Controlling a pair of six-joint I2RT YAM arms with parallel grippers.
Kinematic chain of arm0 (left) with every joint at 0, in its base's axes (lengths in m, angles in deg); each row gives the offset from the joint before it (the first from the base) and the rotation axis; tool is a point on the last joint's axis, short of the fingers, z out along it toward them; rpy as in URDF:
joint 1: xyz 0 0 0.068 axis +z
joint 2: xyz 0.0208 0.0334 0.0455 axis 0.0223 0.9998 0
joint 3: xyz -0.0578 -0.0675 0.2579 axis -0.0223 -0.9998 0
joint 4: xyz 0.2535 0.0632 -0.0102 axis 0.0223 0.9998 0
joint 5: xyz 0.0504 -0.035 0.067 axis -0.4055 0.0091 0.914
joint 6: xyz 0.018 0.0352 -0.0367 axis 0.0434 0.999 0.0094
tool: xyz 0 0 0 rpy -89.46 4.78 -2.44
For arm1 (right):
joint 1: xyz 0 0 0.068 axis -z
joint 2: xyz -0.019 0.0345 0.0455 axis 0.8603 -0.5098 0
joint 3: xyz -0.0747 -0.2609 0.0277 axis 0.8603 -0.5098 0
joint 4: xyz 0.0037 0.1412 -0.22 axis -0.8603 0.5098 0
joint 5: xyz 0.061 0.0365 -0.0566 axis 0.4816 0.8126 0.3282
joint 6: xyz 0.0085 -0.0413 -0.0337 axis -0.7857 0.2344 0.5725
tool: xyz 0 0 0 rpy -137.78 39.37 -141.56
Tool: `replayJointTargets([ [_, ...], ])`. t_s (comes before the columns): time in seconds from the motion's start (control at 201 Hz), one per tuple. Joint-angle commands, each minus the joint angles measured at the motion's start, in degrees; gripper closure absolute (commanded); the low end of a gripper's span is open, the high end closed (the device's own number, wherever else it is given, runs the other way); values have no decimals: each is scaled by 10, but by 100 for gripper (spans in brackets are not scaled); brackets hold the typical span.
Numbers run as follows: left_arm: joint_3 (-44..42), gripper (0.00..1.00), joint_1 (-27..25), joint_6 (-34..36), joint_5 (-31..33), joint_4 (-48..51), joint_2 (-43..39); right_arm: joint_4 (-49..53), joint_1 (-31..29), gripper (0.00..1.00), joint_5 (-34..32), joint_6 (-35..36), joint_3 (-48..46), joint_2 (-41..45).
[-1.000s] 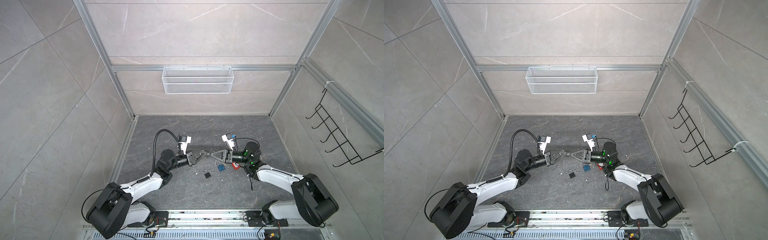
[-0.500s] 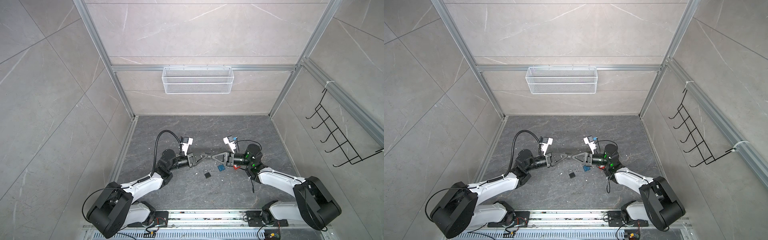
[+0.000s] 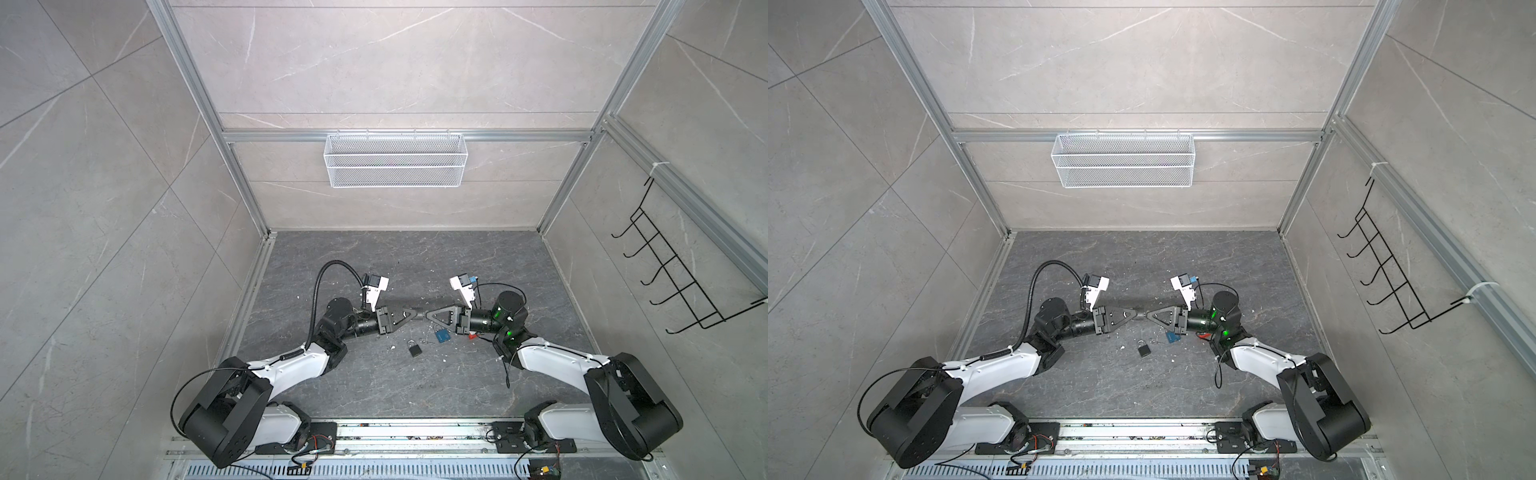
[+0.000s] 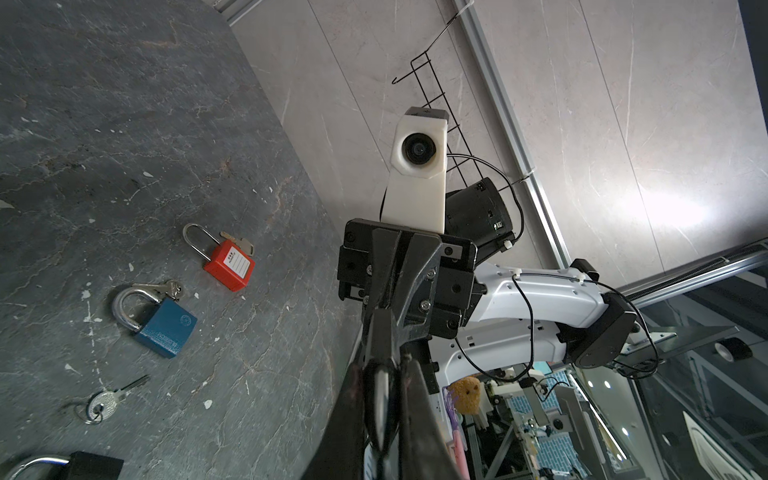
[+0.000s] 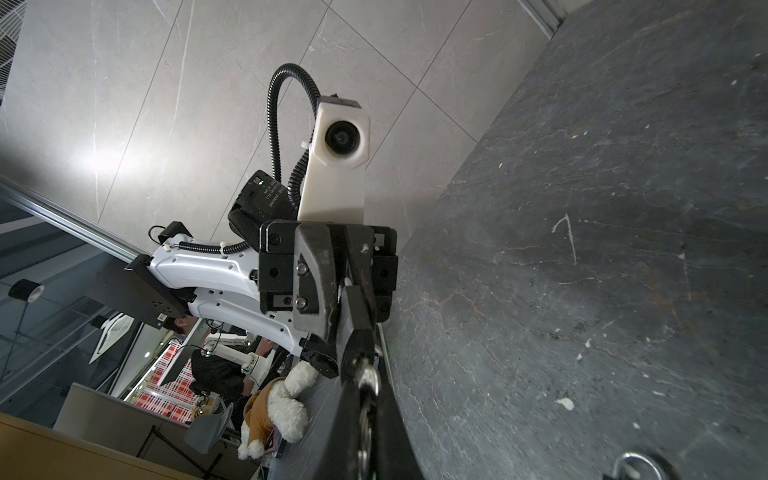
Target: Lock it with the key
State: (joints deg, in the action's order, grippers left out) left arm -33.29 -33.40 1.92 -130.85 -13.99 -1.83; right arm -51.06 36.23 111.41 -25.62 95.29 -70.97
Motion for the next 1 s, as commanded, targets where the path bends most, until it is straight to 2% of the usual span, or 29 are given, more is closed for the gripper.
replayJointTargets([
  [0.0,15,100,42,-11,31,-47,7,-5,33,100,-27,23,-8,33],
  [0.154,29,100,41,-25,29,-46,35,95,10,100,-46,100,2,67],
  [0.468,37,100,45,-61,29,-63,70,172,-3,100,-99,207,-26,144],
  [0.562,42,100,45,-59,19,-65,72,204,-2,100,-105,224,-25,154],
  [0.647,52,100,45,-32,4,-28,62,208,-3,100,-108,206,-18,144],
  [0.707,65,100,46,11,-6,43,42,228,-2,100,-125,198,-11,139],
  [0.751,85,100,45,60,-7,140,23,244,-2,100,-142,194,-8,140],
  [0.856,150,100,40,212,50,433,-16,298,-2,100,-187,192,4,147],
  [0.926,169,100,38,317,75,547,-32,312,-2,100,-204,178,8,145],
  [0.995,200,100,38,387,109,659,-43,339,-2,100,-216,166,17,138],
])
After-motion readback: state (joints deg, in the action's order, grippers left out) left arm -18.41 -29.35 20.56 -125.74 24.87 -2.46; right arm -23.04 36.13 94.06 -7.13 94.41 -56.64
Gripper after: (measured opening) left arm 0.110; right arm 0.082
